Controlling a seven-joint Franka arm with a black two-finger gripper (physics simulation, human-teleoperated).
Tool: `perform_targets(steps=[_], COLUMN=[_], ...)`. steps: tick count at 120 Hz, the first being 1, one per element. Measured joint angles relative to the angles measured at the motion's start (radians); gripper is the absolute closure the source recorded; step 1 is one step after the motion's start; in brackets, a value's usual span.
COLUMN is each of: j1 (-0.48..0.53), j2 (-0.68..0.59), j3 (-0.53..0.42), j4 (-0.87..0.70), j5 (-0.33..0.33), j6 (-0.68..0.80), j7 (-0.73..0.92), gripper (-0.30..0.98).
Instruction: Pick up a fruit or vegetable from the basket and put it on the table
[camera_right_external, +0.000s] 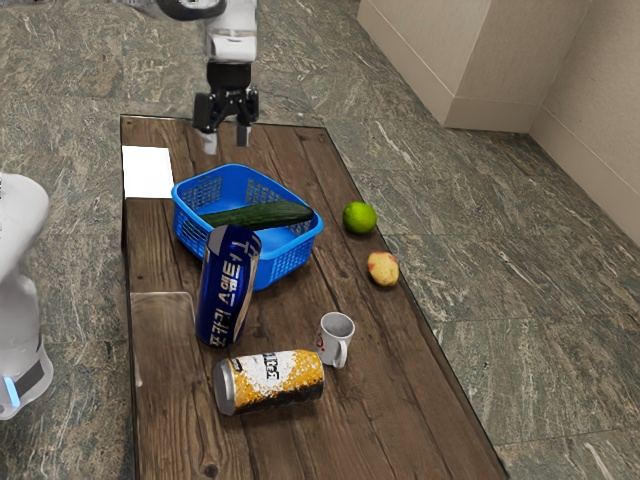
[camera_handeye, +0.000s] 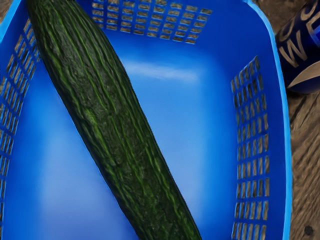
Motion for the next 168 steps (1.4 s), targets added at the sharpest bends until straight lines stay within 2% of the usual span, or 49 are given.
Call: perform_targets(steps=[9, 17, 21, 32, 43, 66, 83, 103, 113, 119, 126, 136, 168], j1=[-0.039, -0.05, -0.05, -0.018, -0.006, -0.006, -0.02, -0.026, -0.03, -0.026, -0.004, 0.024, 0.019], j2=[0.054, 0.08, 0.084, 0.077, 0.081, 0.148, 0.22, 0.235, 0.225, 0.167, 0.087, 0.033, 0.085], j3=[0.107, 0.135, 0.118, -0.008, -0.044, 0.034, 0.064, 0.086, 0.039, -0.006, -0.041, -0.057, -0.062], j4=[0.009, 0.011, 0.01, -0.001, -0.012, 0.031, 0.037, 0.059, 0.145, 0.156, 0.107, 0.008, -0.063], j5=[-0.054, -0.092, -0.102, -0.108, -0.082, -0.03, -0.025, -0.036, -0.049, -0.057, -0.063, -0.063, -0.057], j6=[0.023, 0.037, 0.042, 0.056, 0.076, 0.11, 0.108, 0.104, 0.072, 0.054, 0.04, 0.037, 0.06], j7=[-0.028, -0.054, -0.066, -0.1, -0.136, -0.242, -0.31, -0.371, -0.397, -0.413, -0.433, -0.459, -0.525], gripper=[0.0, 0.0, 0.0, 0.0, 0.0, 0.0, 0.0, 0.0, 0.0, 0.0, 0.0, 0.0, 0.0])
